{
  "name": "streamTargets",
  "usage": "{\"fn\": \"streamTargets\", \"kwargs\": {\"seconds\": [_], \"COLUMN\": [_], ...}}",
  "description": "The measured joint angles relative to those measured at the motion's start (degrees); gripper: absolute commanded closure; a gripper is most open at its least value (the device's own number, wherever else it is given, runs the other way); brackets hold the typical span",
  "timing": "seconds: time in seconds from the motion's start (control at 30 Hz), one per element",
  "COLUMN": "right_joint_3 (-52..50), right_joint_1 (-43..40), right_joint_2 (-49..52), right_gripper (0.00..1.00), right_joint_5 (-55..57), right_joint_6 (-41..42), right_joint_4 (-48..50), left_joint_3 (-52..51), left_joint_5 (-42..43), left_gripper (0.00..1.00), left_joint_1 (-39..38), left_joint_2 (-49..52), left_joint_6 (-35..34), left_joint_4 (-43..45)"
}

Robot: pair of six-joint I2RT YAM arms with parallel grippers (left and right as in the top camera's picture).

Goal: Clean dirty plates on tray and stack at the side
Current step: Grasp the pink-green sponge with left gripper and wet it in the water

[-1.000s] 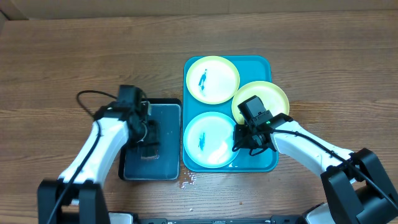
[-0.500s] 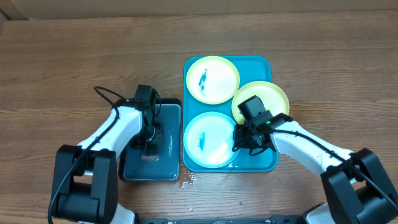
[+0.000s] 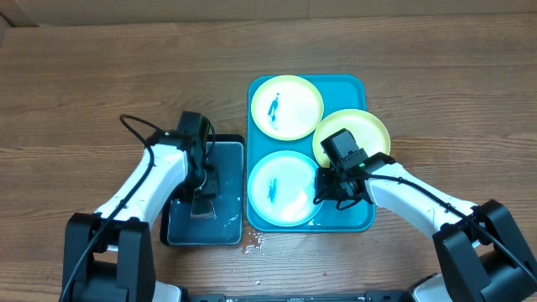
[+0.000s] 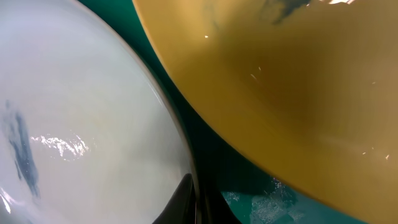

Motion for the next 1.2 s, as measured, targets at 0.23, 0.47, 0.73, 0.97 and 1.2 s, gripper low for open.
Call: {"fn": "streamTargets", "kwargs": {"seconds": [0.23, 0.47, 0.73, 0.97, 1.2], "right_joint_3": [0.0, 0.0, 0.0, 0.0, 0.0], "right_joint_1": [0.0, 0.0, 0.0, 0.0, -0.02], "right_joint_2": [0.0, 0.0, 0.0, 0.0, 0.0], "right_gripper": [0.96, 0.96, 0.96, 0.96, 0.96], "right_joint_5": [-0.02, -0.02, -0.02, 0.0, 0.0], "right_joint_6": [0.13, 0.13, 0.15, 0.13, 0.13], "right_joint_4": [0.0, -0.04, 0.0, 0.0, -0.02], "left_joint_3": [-4.68, 3.61, 15.19, 12.13, 0.24], "left_joint_5": [0.66, 3.69, 4.22, 0.7, -0.63], "left_gripper": [0.96, 0.96, 0.96, 0.96, 0.96], "left_joint_1": [0.0, 0.0, -2.32, -3.37, -3.37], "left_joint_2": [0.59, 1.49, 1.51, 1.51, 1.53], "left_joint_6": [0.04, 0.22, 0.66, 0.66, 0.46], "left_joint_4": [4.33, -3.13, -8.68, -4.98, 5.99]}}
